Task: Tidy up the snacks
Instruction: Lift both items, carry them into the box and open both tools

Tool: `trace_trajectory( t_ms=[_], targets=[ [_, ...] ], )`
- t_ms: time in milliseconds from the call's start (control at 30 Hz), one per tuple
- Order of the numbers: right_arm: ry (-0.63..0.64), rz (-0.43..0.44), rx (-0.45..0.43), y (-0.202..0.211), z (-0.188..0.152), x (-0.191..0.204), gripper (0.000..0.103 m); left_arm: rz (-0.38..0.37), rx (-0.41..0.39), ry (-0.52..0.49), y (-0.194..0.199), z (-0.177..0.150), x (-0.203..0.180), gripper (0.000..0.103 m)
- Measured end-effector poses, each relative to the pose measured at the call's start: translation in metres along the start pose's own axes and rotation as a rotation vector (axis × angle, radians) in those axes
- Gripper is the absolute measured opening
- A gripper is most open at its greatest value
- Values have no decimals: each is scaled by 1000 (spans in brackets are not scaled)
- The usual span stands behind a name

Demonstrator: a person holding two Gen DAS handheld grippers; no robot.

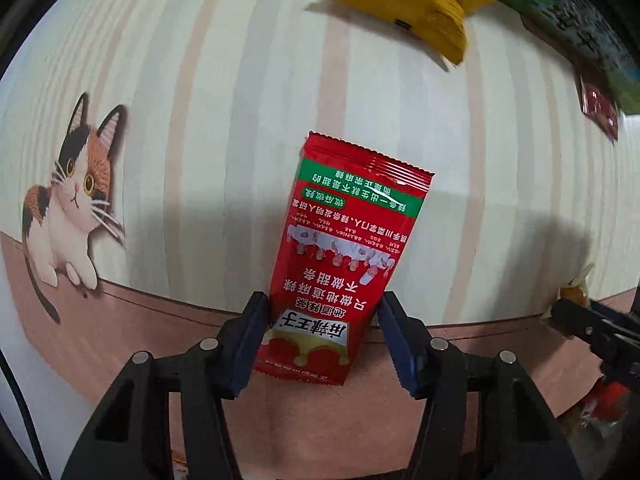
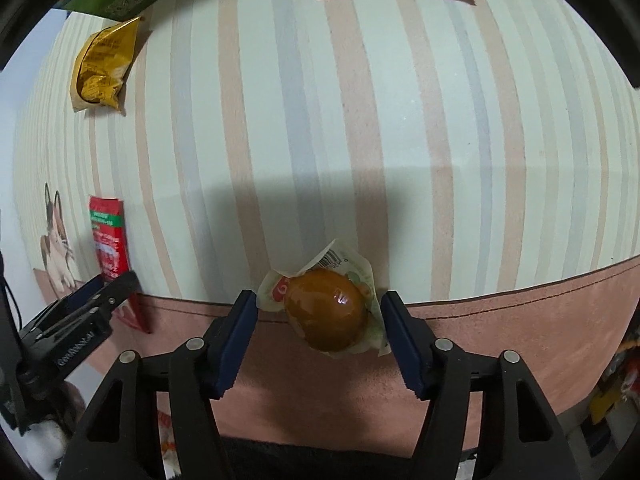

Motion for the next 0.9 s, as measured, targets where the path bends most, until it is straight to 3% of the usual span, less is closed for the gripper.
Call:
trace_trajectory(
  t_ms=[167,267,467,600,633,733,900],
  targets=[
    [188,-27,22,14,2,15,84,22,-9,-47,10,18,1,55],
    [305,-60,27,23,0,26,84,20,-19,-58,19,14,-4,57],
    [487,-235,62,10,3,41,84,20,-16,-64,23,11,1,58],
    [405,-222,112,-9,10,35,83,24,-25,-75,24,15,6,58],
    [376,-212,115,-12,11,32,77,29,-23,-76,23,16,5,58],
    [319,-176,74,-12,13,27,70,21,-15,-85,18,21,3,58],
    [208,-98,32,-4,17,14,67,18,30,-112,6,31,-6,58]
  ],
)
Point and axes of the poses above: each gripper's, at about its wrist camera, not at the fingertips, and y roughly against the way its jaws point, x to its left, z to its top, the point moved 5 cm from there along -y, roughly the way its jaws point, and after that the axes turned 1 degree about -y, right-handed, at the moved point
